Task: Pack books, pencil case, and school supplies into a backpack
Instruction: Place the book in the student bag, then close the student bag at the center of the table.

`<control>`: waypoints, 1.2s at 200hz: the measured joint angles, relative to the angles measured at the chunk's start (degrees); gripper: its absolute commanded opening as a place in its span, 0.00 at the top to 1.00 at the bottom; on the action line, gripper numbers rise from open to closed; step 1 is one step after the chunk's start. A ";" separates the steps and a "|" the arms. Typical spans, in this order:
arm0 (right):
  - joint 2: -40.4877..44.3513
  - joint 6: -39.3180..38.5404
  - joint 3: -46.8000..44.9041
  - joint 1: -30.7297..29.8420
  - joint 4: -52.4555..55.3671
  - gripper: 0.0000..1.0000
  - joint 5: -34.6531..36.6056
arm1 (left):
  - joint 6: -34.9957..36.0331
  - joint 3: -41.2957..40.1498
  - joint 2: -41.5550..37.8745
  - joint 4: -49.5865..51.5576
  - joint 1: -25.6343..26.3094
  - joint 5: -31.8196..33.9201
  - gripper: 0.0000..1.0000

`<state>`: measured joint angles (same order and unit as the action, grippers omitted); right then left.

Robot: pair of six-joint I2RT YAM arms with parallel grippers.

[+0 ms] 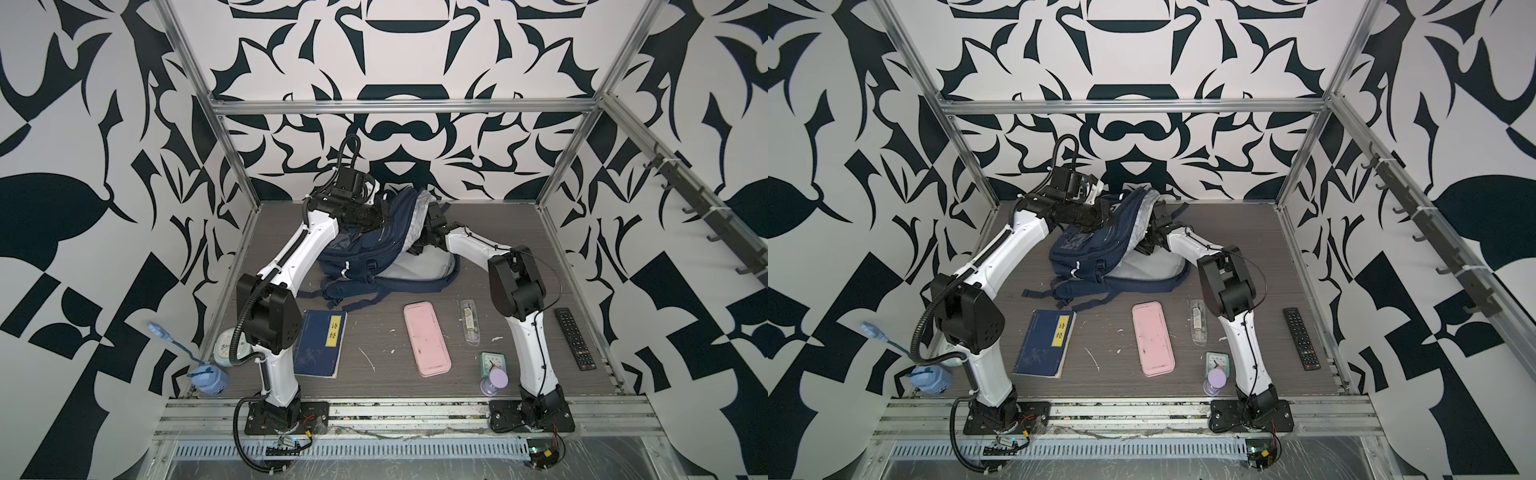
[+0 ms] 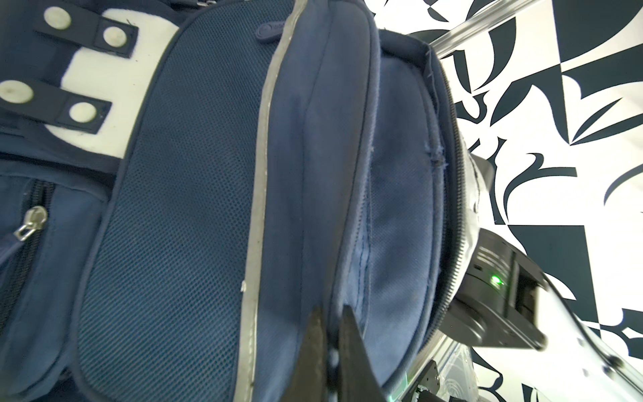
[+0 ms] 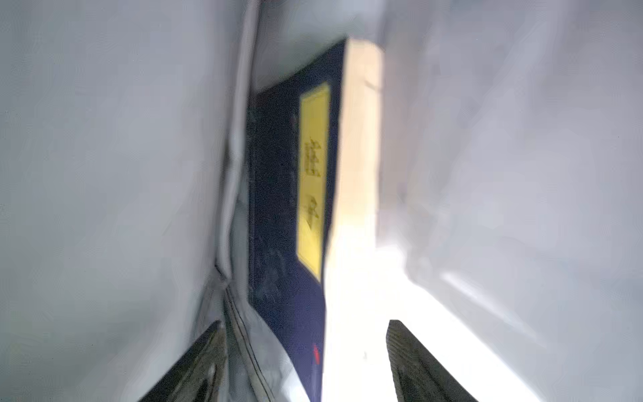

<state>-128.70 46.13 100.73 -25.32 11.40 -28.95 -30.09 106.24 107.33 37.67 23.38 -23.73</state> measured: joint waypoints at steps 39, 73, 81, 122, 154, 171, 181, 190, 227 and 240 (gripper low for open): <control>10.36 -3.02 -11.93 2.21 2.43 0.28 3.41 | -0.11 0.02 1.31 -0.68 -0.17 -0.83 1.00; 20.74 -5.55 -24.02 4.11 3.26 0.31 6.10 | 0.07 0.02 3.98 -1.62 0.17 -0.90 1.00; 22.95 -6.19 -25.86 4.33 4.02 0.32 7.04 | 0.11 0.09 4.76 -1.79 0.48 -0.72 1.00; 36.63 -7.67 -34.64 3.61 5.16 0.35 10.03 | 1.05 2.51 10.38 -1.66 3.13 0.87 1.00; 45.40 -7.82 -39.28 1.73 5.53 0.35 11.02 | 1.92 2.91 12.33 -1.03 4.83 3.04 0.88; 47.43 -7.82 -40.48 0.50 5.57 0.35 10.97 | 2.58 3.06 12.33 -0.81 5.05 3.74 0.71; 47.67 -7.80 -40.74 -0.31 5.64 0.35 10.95 | 3.30 3.32 12.33 -0.90 5.09 4.22 0.63; 47.63 -7.80 -40.87 -1.11 5.66 0.35 10.97 | 3.43 3.32 12.22 -0.96 5.09 4.59 0.58; 47.50 -7.82 -40.92 -6.16 5.95 0.38 10.99 | 5.14 0.04 8.94 -0.61 4.96 7.23 0.35; 47.17 -7.85 -40.89 -8.02 5.97 0.38 11.19 | 5.46 -2.12 6.36 -0.26 4.70 8.20 0.28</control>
<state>-81.54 38.28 59.83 -33.34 17.37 -17.76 -24.62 104.12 113.69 37.41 28.08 -15.53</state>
